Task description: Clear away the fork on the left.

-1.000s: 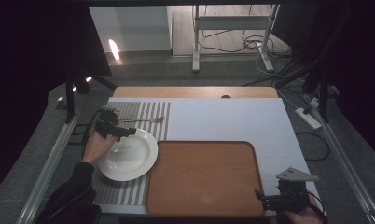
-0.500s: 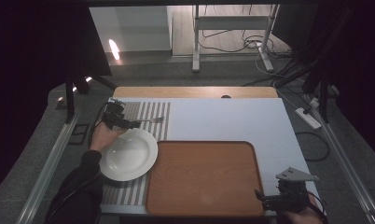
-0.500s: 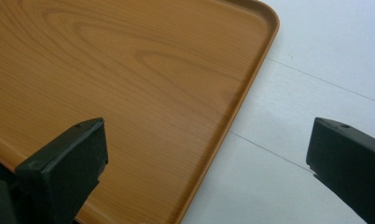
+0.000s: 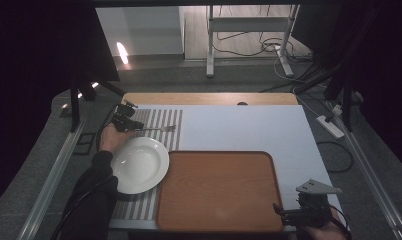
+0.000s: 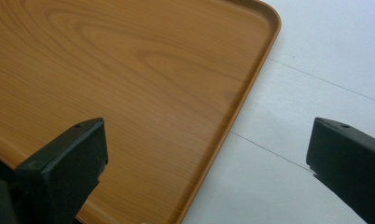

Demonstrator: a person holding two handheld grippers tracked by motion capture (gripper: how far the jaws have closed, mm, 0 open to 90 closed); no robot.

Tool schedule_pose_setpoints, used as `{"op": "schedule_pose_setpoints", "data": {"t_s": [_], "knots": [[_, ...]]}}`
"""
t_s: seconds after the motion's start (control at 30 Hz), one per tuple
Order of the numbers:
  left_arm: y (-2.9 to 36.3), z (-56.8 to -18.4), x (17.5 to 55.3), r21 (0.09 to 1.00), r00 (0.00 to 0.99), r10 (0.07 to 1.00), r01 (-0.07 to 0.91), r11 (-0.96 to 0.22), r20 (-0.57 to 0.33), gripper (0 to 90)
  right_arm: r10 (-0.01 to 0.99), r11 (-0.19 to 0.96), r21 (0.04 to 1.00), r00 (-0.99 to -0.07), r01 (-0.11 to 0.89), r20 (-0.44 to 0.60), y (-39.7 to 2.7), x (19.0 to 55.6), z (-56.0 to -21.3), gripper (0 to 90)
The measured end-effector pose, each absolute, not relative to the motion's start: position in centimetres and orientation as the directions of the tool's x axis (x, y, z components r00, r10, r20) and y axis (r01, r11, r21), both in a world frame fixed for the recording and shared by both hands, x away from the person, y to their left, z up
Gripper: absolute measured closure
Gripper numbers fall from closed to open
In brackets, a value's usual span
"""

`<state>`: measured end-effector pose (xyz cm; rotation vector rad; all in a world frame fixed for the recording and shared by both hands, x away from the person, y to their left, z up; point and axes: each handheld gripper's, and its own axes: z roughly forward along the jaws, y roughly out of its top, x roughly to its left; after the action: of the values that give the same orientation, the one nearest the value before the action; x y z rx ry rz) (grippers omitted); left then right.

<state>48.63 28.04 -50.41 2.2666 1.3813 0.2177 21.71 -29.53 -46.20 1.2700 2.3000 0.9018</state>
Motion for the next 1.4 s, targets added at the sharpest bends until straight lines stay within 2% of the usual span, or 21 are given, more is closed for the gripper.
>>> {"op": "schedule_pose_setpoints", "data": {"t_s": [0.03, 0.27, 0.47, 0.6, 0.77, 1.2, 1.4], "knots": [[28.1, -50.5, 48.9, 0.473, 0.468, 0.877, 0.801, -0.367, -0.112, 89.0, 0.846, 0.393, 0.682, -0.532, 0.616, -0.007, -29.5, 21.7, -46.2, 0.0], [28.2, -51.5, 50.3, 0.447, 0.427, 0.901, 0.822, -0.351, -0.078, 89.0, 0.844, 0.394, 0.683, -0.536, 0.615, -0.005, -29.6, 21.7, -46.2, 0.0], [28.5, -52.4, 51.0, 0.398, 0.43, 0.902, 0.833, -0.384, -0.029, 89.0, 0.842, 0.399, 0.682, -0.54, 0.613, -0.007, -29.5, 21.7, -46.2, 0.0], [28.9, -52.4, 50.8, 0.393, 0.425, 0.903, 0.842, -0.369, -0.064, 89.1, 0.841, 0.398, 0.682, -0.541, 0.614, -0.004, -29.5, 21.7, -46.2, 0.0], [28.9, -52.0, 49.8, 0.344, 0.47, 0.877, 0.843, -0.414, -0.097, 89.1, 0.84, 0.403, 0.681, -0.543, 0.611, -0.009, -29.5, 21.6, -46.2, 0.0], [28.9, -51.8, 47.9, 0.292, 0.534, 0.828, 0.83, -0.475, -0.17, 89.1, 0.838, 0.409, 0.677, -0.545, 0.612, -0.013, -29.4, 21.6, -46.2, 0.0], [29.2, -51.5, 47.7, 0.328, 0.531, 0.829, 0.825, -0.46, -0.172, 88.9, 0.837, 0.41, 0.676, -0.546, 0.612, -0.014, -29.4, 21.6, -46.2, 0.0]]}}
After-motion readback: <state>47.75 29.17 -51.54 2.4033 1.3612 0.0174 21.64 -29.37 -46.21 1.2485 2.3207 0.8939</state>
